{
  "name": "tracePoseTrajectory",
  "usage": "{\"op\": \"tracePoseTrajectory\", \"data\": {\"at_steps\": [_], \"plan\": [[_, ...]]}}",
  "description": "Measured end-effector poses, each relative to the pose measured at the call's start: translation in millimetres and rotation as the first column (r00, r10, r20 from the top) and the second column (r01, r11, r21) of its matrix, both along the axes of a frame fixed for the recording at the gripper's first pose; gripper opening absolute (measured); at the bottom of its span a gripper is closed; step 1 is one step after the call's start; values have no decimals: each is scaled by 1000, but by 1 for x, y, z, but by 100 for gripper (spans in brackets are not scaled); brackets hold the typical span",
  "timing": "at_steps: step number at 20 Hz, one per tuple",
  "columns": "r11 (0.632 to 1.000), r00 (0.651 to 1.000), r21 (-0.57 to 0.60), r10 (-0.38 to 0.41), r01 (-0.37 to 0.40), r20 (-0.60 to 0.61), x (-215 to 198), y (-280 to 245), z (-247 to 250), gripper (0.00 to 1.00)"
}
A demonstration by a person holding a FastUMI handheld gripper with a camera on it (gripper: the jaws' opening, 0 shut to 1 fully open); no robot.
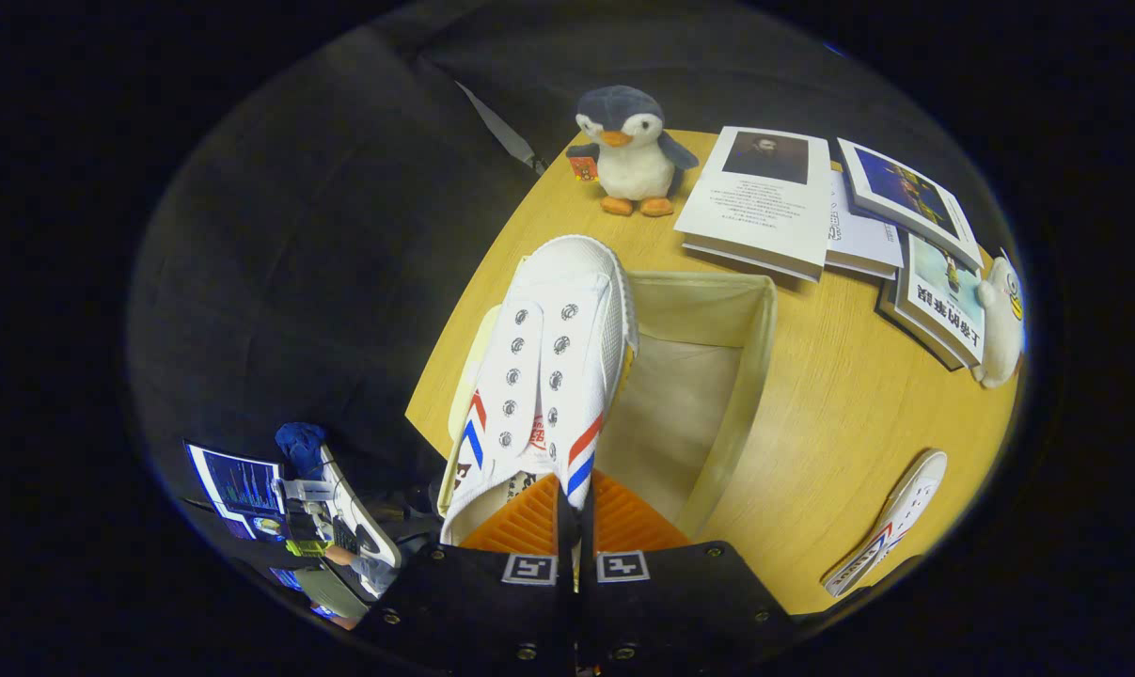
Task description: Open the storage box then place both shoes into the box .Put the left shoe in first, then the right shoe, with the right side of both shoes facing outward in a uniform manner.
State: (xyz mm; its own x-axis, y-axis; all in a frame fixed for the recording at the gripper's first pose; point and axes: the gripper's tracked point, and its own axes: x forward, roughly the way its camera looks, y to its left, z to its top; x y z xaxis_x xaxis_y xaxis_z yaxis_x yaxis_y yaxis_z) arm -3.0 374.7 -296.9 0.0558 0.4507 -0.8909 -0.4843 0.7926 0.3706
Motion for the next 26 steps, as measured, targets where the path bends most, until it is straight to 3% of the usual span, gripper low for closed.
{"op": "tracePoseTrajectory", "data": {"at_steps": [6,8,9,10,12,13,21,26], "plan": [[998,1000,-58,23,-23,-13,-3,12,-23,1],[999,999,-33,15,-16,-32,-4,18,-25,7],[1000,999,-14,10,-11,-34,-2,27,-20,23],[1000,1000,-6,17,-17,-16,2,25,-18,32],[998,997,-49,42,-39,60,16,13,-15,91],[998,996,-60,41,-36,83,21,8,-11,97],[997,994,37,-74,71,76,30,-36,23,96],[989,984,48,-145,141,101,38,-93,36,96]]}}
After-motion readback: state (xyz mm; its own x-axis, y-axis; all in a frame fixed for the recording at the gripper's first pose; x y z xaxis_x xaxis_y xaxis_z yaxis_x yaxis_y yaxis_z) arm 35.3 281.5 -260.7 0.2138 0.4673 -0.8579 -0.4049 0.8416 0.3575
